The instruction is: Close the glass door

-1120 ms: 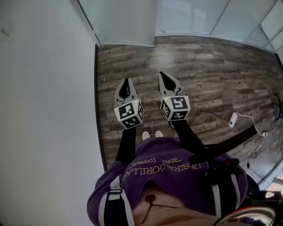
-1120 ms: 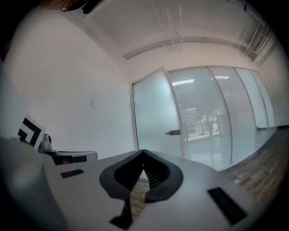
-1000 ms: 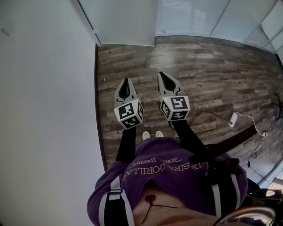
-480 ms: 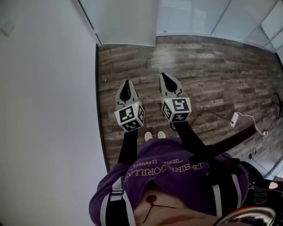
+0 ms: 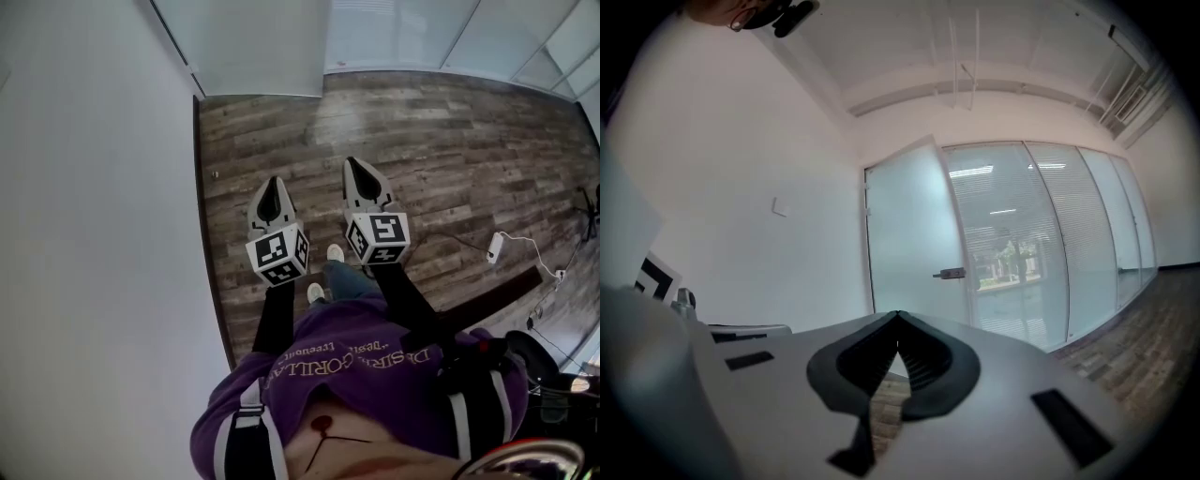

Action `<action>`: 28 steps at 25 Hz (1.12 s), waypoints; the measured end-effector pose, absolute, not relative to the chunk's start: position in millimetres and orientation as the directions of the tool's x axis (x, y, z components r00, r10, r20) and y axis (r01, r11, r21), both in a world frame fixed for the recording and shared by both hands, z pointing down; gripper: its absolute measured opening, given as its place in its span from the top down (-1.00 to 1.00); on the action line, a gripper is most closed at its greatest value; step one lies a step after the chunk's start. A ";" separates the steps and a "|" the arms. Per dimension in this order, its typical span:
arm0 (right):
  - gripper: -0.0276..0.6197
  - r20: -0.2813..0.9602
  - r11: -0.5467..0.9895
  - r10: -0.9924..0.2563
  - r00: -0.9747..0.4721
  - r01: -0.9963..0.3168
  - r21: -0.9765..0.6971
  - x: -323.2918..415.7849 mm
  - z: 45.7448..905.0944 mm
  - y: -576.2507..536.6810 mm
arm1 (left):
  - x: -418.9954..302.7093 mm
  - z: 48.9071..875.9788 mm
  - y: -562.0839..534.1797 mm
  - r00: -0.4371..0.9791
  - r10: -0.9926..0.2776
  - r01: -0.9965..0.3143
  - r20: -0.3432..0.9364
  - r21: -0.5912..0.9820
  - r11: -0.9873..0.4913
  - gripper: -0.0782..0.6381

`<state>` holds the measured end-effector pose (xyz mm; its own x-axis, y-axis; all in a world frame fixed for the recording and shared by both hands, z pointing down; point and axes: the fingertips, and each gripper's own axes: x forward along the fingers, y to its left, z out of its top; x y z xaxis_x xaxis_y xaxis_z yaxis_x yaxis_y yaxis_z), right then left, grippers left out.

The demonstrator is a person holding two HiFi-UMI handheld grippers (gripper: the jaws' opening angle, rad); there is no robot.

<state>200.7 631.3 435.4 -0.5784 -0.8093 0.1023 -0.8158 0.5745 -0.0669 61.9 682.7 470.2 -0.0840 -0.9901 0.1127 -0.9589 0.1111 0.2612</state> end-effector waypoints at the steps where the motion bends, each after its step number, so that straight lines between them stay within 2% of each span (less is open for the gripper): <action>1: 0.92 0.103 0.577 -0.807 -0.581 -0.814 -0.068 199.3 436.6 625.2 | 59.9 469.2 677.2 -0.090 -0.990 -0.959 0.107 0.259 0.115 0.78; 18: 0.92 0.065 0.652 -0.753 -0.655 -0.755 -0.069 182.6 416.8 462.9 | 44.8 443.1 526.3 -0.198 -0.977 -0.943 0.076 0.256 0.211 0.78; 28: 0.92 0.077 0.670 -0.731 -0.678 -0.734 -0.106 174.8 426.0 420.1 | 39.4 449.5 485.7 -0.223 -0.970 -0.937 0.096 0.255 0.240 0.78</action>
<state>174.8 420.1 426.0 -0.6782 -0.7308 0.0773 -0.7345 0.6704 -0.1056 39.4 485.7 449.5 -0.2229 -0.9701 0.0961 -0.9365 0.2404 0.2551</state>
